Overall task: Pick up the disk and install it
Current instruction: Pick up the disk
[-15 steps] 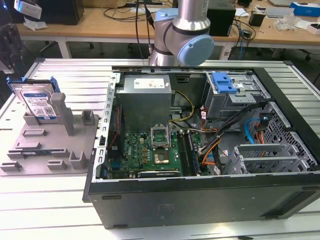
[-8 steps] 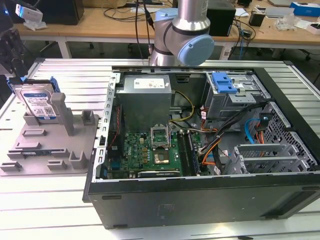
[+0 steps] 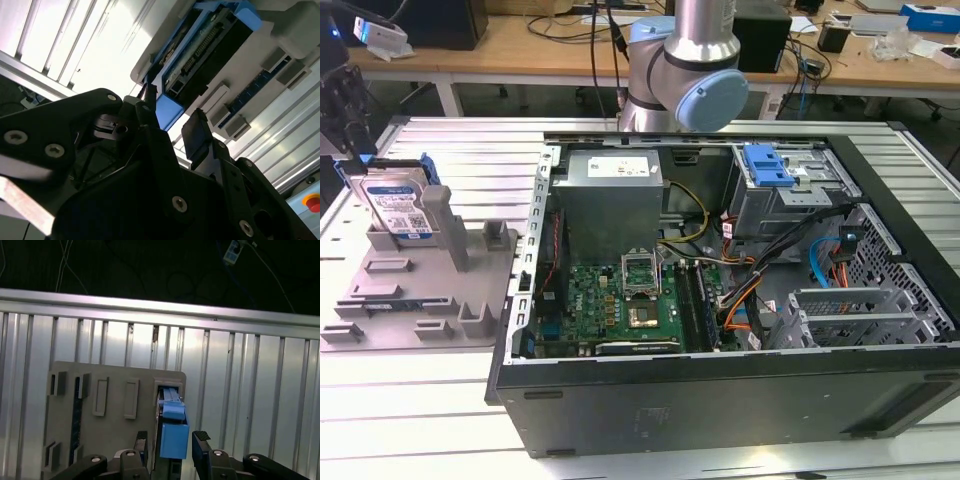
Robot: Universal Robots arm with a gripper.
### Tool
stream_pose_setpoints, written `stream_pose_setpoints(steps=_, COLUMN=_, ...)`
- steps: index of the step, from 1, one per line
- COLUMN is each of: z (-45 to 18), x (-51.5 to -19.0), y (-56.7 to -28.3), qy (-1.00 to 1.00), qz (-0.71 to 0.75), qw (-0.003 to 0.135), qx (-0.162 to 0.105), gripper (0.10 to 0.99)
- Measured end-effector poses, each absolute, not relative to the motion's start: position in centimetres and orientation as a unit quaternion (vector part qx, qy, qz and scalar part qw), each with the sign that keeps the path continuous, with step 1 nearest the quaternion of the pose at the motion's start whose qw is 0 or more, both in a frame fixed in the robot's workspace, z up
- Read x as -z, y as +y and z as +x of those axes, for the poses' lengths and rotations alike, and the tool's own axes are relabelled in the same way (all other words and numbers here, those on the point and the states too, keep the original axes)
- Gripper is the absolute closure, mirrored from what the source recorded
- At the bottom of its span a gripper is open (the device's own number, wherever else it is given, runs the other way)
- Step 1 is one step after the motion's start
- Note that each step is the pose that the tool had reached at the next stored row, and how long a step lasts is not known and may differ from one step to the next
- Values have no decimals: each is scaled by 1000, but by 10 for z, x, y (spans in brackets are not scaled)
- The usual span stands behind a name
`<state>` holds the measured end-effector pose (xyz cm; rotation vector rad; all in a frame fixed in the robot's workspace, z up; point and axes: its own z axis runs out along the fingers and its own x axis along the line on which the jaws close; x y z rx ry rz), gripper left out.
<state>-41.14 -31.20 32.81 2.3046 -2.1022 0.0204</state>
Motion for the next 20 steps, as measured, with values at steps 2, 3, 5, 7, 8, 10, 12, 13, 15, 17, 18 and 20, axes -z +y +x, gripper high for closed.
stream_pose_setpoints(steps=2, z=-412, x=-328, y=-311, qy=-674, qz=739, qw=11, qx=-7, gripper=604)
stream_pose_setpoints(steps=3, z=-412, x=-328, y=-311, qy=-674, qz=739, qw=11, qx=-7, gripper=604)
stream_pose_setpoints(steps=5, z=-414, x=-327, y=-311, qy=-674, qz=739, qw=11, qx=-7, gripper=604)
stream_pose_setpoints(steps=7, z=-414, x=-327, y=-310, qy=-674, qz=739, qw=12, qx=-7, gripper=604)
stream_pose_setpoints(steps=8, z=-415, x=-327, y=-310, qy=-674, qz=739, qw=12, qx=-7, gripper=604)
stream_pose_setpoints(steps=10, z=-415, x=-326, y=-309, qy=-674, qz=739, qw=11, qx=-7, gripper=604)
stream_pose_setpoints(steps=12, z=-414, x=-325, y=-308, qy=-674, qz=739, qw=12, qx=-7, gripper=604)
stream_pose_setpoints(steps=13, z=-414, x=-324, y=-308, qy=-674, qz=739, qw=12, qx=-7, gripper=604)
stream_pose_setpoints(steps=15, z=-415, x=-323, y=-308, qy=-674, qz=738, qw=12, qx=-7, gripper=604)
stream_pose_setpoints(steps=17, z=-415, x=-322, y=-308, qy=-675, qz=738, qw=12, qx=-7, gripper=604)
stream_pose_setpoints(steps=18, z=-415, x=-321, y=-308, qy=-675, qz=738, qw=12, qx=-7, gripper=604)
stream_pose_setpoints(steps=20, z=-415, x=-320, y=-308, qy=-676, qz=737, qw=12, qx=-7, gripper=604)
